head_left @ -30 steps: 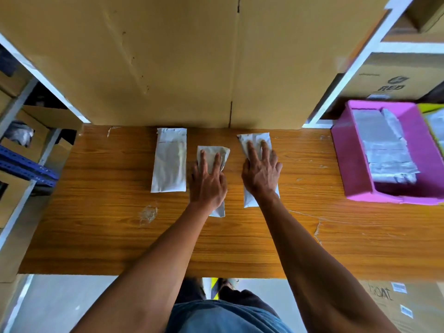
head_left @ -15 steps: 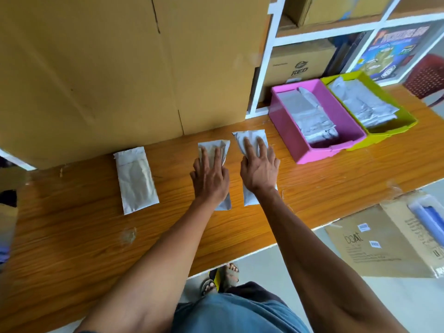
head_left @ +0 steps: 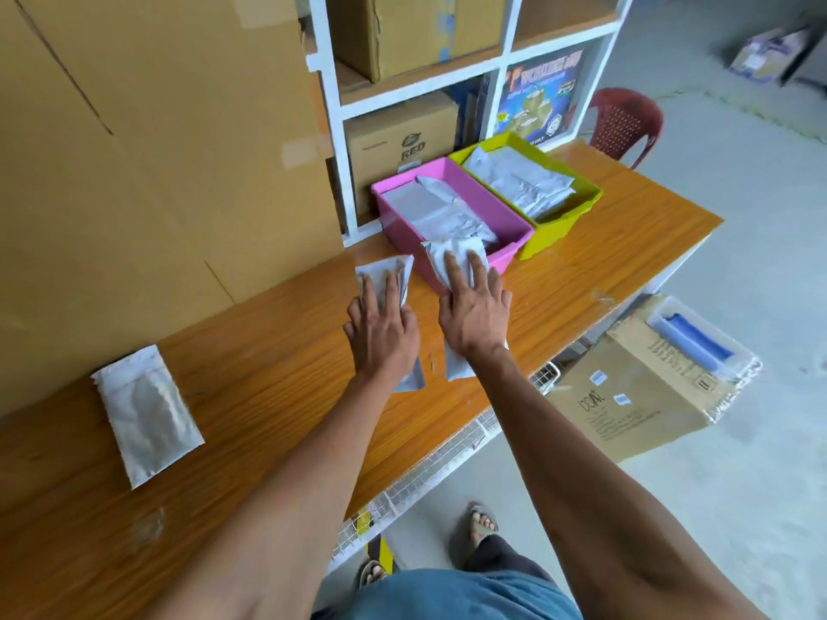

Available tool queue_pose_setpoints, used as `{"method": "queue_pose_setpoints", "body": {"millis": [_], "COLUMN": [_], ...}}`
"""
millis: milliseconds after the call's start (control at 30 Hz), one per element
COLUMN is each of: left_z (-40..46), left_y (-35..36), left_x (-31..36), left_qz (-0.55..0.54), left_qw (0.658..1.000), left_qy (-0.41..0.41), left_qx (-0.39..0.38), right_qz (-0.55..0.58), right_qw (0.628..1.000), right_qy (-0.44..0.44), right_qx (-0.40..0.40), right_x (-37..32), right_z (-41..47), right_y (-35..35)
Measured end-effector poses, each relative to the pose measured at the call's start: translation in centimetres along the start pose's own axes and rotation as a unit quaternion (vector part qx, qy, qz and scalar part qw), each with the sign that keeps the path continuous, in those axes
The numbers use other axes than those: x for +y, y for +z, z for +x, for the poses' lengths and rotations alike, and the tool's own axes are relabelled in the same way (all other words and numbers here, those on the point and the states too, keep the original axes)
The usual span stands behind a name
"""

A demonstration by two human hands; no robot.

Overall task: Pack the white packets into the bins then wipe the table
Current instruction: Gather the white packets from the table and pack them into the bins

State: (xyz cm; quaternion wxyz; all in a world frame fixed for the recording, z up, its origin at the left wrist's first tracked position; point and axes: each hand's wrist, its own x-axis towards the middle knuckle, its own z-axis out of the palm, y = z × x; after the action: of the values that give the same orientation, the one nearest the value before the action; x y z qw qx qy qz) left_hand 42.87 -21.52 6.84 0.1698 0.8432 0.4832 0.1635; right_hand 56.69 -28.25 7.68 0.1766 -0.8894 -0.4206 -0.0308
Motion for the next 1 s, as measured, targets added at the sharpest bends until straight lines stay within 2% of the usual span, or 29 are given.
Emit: {"method": "queue_pose_setpoints", "body": {"millis": [233,567,1000], "left_z": [2.8,9.3,20.2], "left_y": [4.2,10.4,14.3], "left_x": [8.4,23.2,31.5], "left_qz": [0.01,-0.01,-0.075], "left_qw": [1.0,1.0,0.995], "left_qy": [0.019,-0.007,-0.071], "left_qx": [0.004,0.011,-0.001], "right_qz": [0.016,0.004,-0.006], "right_qw": [1.0,1.0,0.999], "right_qy": [0.014,0.0,-0.031], "right_qx": [0.014,0.028,0.007], "right_x": [8.3,22.4,28.0], "right_z": [3.4,13.5,24.8], "right_y": [-1.7,-5.2,-5.8]}}
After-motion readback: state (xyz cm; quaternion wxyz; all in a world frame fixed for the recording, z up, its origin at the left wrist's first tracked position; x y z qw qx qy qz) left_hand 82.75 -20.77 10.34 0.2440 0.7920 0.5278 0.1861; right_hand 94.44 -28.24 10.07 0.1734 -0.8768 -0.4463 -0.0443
